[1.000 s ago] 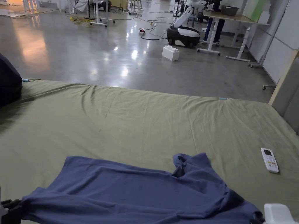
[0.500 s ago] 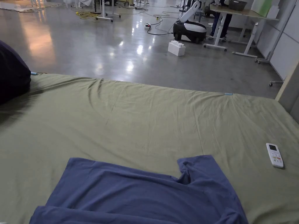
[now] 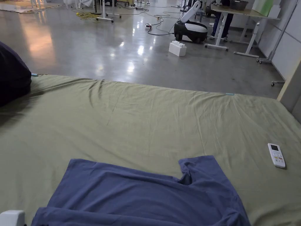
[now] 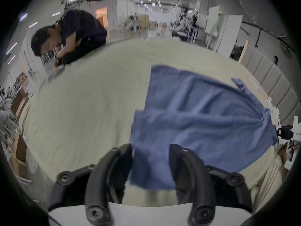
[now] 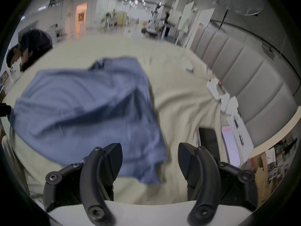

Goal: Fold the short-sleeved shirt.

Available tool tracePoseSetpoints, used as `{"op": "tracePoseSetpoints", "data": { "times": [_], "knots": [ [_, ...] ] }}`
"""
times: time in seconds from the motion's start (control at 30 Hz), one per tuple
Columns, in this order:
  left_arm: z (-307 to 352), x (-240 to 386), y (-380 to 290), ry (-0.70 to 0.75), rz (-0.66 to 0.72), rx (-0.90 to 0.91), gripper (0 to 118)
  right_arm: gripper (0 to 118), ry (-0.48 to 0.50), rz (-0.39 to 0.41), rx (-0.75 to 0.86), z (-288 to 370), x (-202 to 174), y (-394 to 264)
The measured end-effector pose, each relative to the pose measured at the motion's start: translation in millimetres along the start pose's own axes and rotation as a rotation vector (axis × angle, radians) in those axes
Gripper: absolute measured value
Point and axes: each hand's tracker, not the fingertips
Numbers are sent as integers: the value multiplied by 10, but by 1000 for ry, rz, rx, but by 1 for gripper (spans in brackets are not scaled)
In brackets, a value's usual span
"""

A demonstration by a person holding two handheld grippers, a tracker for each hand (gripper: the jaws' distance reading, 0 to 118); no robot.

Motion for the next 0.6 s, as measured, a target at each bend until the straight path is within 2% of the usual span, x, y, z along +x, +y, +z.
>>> {"op": "tracePoseSetpoints", "data": {
  "times": [0.17,0.2,0.27,0.3,0.33,0.37,0.4,0.47,0.6],
  "knots": [
    [174,382,357,-28,-8,202,54,81,24,-40,301,196,-235,402],
    [219,446,410,-36,-8,242,54,76,32,-51,334,224,-283,461],
    [327,597,500,-27,-19,326,46,53,50,-80,420,291,-371,564],
    [383,668,539,-12,-25,374,38,40,52,-93,456,317,-422,631],
    [428,719,570,-4,-30,406,23,22,50,-95,481,339,-457,667],
    [461,755,602,0,-33,438,16,15,49,-101,521,368,-500,710],
    [494,777,618,-5,-29,467,15,13,51,-104,542,386,-530,738],
    [588,843,637,0,-29,535,5,1,53,-121,597,420,-589,809],
    [669,885,632,36,-53,583,2,1,72,-137,630,452,-667,898]
  ]
}}
